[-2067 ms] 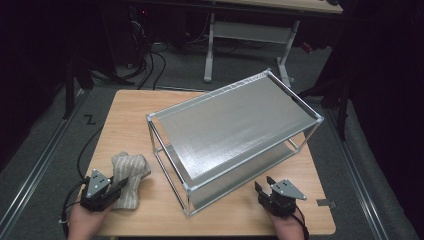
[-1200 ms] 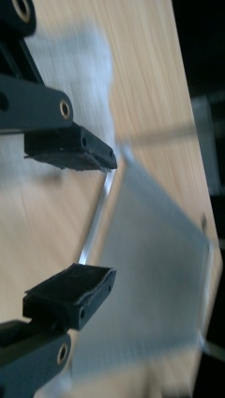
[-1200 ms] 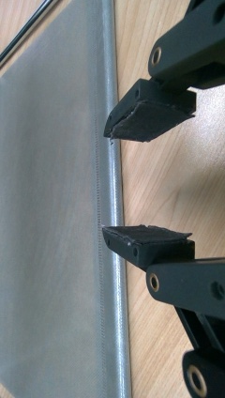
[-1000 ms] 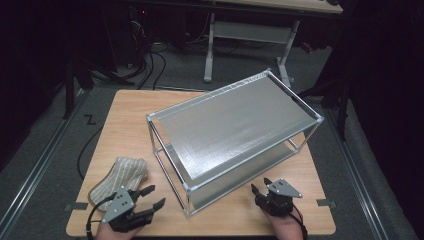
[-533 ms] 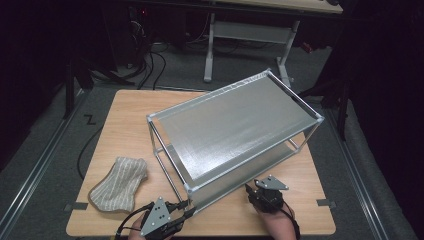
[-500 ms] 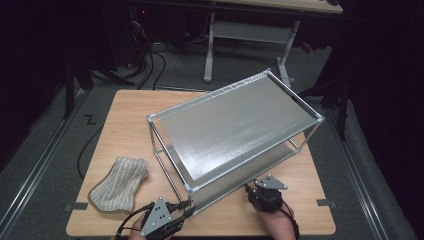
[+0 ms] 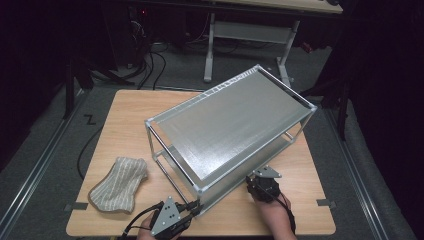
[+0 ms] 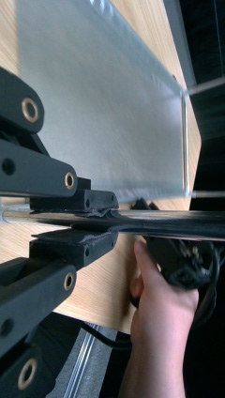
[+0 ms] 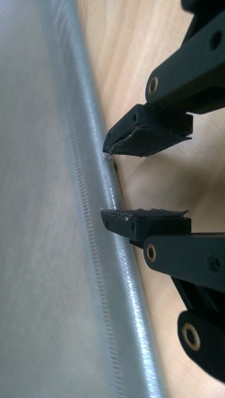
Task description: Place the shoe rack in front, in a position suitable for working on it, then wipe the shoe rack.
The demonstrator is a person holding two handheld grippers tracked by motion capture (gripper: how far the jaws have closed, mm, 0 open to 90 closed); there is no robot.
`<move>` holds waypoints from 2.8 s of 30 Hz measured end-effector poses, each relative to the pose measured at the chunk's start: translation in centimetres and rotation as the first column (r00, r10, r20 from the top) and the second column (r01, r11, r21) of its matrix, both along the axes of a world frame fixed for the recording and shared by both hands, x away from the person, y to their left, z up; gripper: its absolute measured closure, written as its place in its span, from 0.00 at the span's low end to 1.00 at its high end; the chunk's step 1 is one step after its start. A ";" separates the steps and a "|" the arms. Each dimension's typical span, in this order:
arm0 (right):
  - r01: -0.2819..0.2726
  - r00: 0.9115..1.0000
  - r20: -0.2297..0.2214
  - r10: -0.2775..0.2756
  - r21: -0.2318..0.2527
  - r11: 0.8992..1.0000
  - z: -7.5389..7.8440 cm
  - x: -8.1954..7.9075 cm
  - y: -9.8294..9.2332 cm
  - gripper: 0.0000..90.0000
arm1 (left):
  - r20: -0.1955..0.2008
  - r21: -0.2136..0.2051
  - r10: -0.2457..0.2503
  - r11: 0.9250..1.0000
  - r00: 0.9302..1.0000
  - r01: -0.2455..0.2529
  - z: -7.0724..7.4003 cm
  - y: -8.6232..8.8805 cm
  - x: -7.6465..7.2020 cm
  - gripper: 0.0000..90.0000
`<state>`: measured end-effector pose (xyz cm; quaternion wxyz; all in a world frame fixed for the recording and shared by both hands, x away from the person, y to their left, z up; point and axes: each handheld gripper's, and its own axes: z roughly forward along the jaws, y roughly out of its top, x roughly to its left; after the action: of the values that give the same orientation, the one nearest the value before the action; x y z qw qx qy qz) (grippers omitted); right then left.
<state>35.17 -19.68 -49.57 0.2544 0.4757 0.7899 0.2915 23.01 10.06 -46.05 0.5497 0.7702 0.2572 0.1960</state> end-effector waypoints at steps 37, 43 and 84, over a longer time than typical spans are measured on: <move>-0.036 0.989 0.146 0.021 0.100 0.994 1.2 -4.4 -3.2 0.52 | -0.065 0.074 0.174 0.983 0.983 -0.169 -0.9 9.5 2.5 0.59; -0.045 0.990 0.140 0.031 0.101 0.994 1.0 -4.4 -3.3 0.51 | -0.067 0.077 0.204 0.977 0.977 -0.199 -1.0 10.6 3.3 0.58; -0.076 0.990 0.129 0.063 0.098 0.992 1.0 -4.7 -3.4 0.50 | -0.230 0.300 0.448 0.877 0.864 -0.375 -3.8 18.5 7.7 0.67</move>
<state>30.43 -23.06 -48.59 0.2685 0.4409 0.7725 0.3700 30.70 28.55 -49.86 0.3513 0.7790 0.4688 0.2238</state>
